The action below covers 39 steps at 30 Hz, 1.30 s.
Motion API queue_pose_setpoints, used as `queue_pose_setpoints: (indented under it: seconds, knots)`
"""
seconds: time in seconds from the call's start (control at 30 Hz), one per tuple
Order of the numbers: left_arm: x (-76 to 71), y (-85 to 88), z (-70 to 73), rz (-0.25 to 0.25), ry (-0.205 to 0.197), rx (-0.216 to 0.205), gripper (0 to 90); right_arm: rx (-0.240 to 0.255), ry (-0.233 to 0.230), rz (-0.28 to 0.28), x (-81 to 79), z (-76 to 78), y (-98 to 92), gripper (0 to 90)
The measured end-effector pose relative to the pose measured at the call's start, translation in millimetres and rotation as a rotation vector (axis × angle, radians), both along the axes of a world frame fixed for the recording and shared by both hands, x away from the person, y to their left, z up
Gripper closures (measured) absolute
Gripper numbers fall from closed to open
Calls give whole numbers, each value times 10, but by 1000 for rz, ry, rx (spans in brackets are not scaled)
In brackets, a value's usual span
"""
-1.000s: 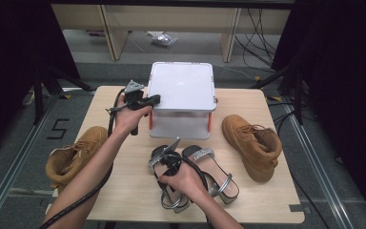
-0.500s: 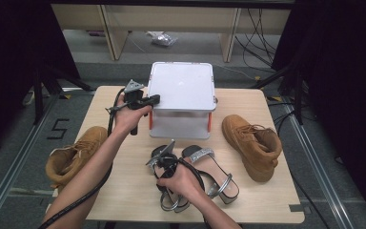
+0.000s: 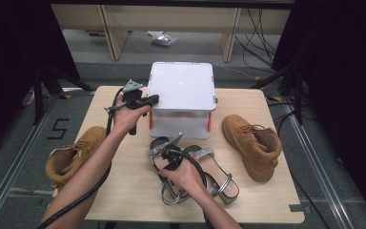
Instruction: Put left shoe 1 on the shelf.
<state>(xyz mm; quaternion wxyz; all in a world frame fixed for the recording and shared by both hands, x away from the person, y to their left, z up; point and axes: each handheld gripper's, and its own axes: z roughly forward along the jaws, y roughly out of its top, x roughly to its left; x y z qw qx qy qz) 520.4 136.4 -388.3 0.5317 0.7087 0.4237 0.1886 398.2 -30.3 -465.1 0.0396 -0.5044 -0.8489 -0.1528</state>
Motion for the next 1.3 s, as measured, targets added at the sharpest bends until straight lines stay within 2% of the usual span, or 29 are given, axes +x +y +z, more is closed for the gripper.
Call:
queue_pose_setpoints:
  seconds: [0.03, 0.13, 0.2, 0.23, 0.27, 0.33, 0.37, 0.4, 0.47, 0.5, 0.63, 0.73, 0.8, 0.83, 0.87, 0.9, 0.93, 0.97, 1.0, 1.03, 1.07, 1.1, 1.13, 1.17, 1.2, 1.23, 1.27, 1.3]
  knots:
    - [0, -2, 0, -1, -1, 1, 882, 3, -9, 3, 22, 15, -11, 430]
    - [-1, -5, 2, 3, -1, 3, 888, 22, -19, -41, 103, 88, -30, 430]
    - [-5, -8, 0, 8, -2, 5, 891, 32, -63, -42, 189, 115, -59, 430]
    - [-7, -13, 0, 10, -3, 6, 892, 33, -64, -65, 224, 135, -60, 430]
    - [-7, -16, 2, 11, -5, 9, 892, 33, -90, -56, 282, 138, -72, 430]
    - [-5, -16, 6, 12, 0, 10, 894, 38, -103, -77, 340, 142, -62, 430]
    - [-4, -15, 7, 14, 3, 10, 895, 37, -102, -86, 384, 140, -47, 430]
    - [-4, -16, 7, 15, 4, 8, 895, 30, -75, -111, 412, 151, -24, 430]
    - [-4, -18, 9, 15, 5, 9, 896, 34, -95, -107, 487, 129, -12, 430]
    - [-2, -16, 10, 15, 6, 9, 896, 29, -68, -127, 520, 149, 15, 430]
    - [-1, -14, 8, 15, 8, 5, 896, 21, -145, -95, 673, 85, 10, 430]
    - [-1, -16, 10, 13, 7, 9, 896, 8, -138, -116, 744, 41, 40, 430]
    - [0, -16, 9, 13, 8, 7, 896, 0, -93, -155, 771, 52, 77, 430]
    - [-1, -17, 9, 13, 7, 8, 896, 1, -77, -203, 770, 63, 116, 430]
    - [-1, -17, 8, 13, 7, 7, 896, 11, -58, -198, 792, 63, 120, 430]
    - [-1, -16, 9, 13, 7, 8, 896, 17, -102, -161, 826, 28, 106, 430]
    - [0, -15, 10, 13, 7, 10, 896, 5, -97, -177, 836, 22, 134, 430]
    - [0, -13, 12, 13, 8, 10, 896, 9, -70, -204, 832, 33, 162, 430]
    - [1, -12, 13, 13, 8, 10, 896, 30, -128, -171, 866, -20, 136, 430]
    - [2, -11, 13, 12, 9, 10, 896, 21, -74, -219, 855, 6, 165, 430]
    - [2, -12, 13, 12, 9, 10, 896, 17, -127, -191, 882, -38, 141, 430]
    - [1, -13, 13, 12, 9, 10, 896, 9, -82, -229, 875, -24, 161, 429]
    - [0, -14, 12, 13, 8, 9, 896, 19, -77, -243, 881, -40, 156, 428]
    - [0, -15, 10, 13, 8, 9, 896, 14, -133, -215, 899, -77, 124, 428]
    - [1, -16, 10, 12, 8, 8, 896, 26, -146, -203, 912, -92, 101, 427]
    - [1, -15, 11, 12, 9, 9, 896, 27, -66, -261, 893, -52, 129, 426]
    - [2, -16, 13, 13, 11, 8, 896, 28, -57, -278, 893, -58, 139, 423]
    - [2, -15, 13, 13, 11, 7, 896, 23, -91, -253, 907, -87, 126, 421]
